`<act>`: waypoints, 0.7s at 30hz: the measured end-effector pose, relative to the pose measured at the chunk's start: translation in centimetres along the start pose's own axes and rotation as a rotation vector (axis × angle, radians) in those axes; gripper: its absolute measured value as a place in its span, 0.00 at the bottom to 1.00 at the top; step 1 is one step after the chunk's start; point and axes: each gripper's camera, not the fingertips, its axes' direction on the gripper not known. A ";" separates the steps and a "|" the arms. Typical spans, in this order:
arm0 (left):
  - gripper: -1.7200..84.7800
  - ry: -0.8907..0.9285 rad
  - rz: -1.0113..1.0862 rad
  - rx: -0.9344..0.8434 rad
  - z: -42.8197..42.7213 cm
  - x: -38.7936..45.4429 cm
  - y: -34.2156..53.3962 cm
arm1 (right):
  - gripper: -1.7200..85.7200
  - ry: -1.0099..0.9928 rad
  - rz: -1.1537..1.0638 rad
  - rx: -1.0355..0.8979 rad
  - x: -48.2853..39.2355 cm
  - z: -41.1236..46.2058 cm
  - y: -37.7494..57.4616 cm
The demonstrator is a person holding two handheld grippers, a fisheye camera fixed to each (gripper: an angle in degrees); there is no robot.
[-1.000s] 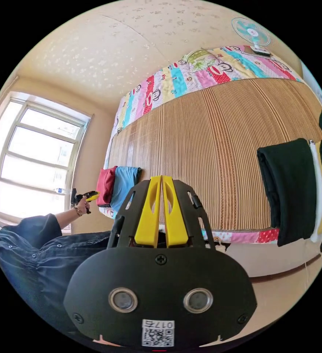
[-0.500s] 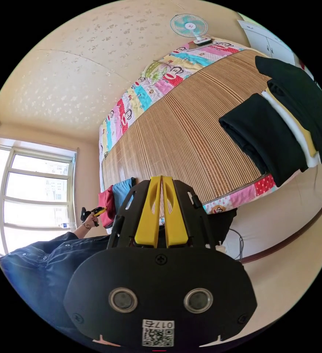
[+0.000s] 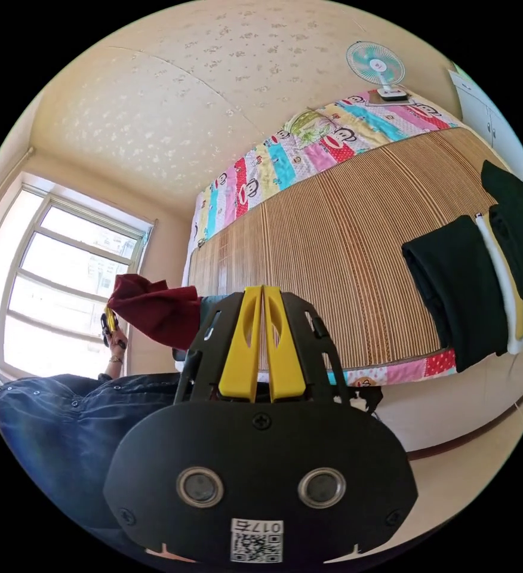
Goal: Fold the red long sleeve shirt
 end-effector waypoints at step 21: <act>0.02 1.671 0.140 -0.295 39.1 16.6 20.7 | 0.20 -0.306 -0.807 0.135 -11.1 -7.6 8.1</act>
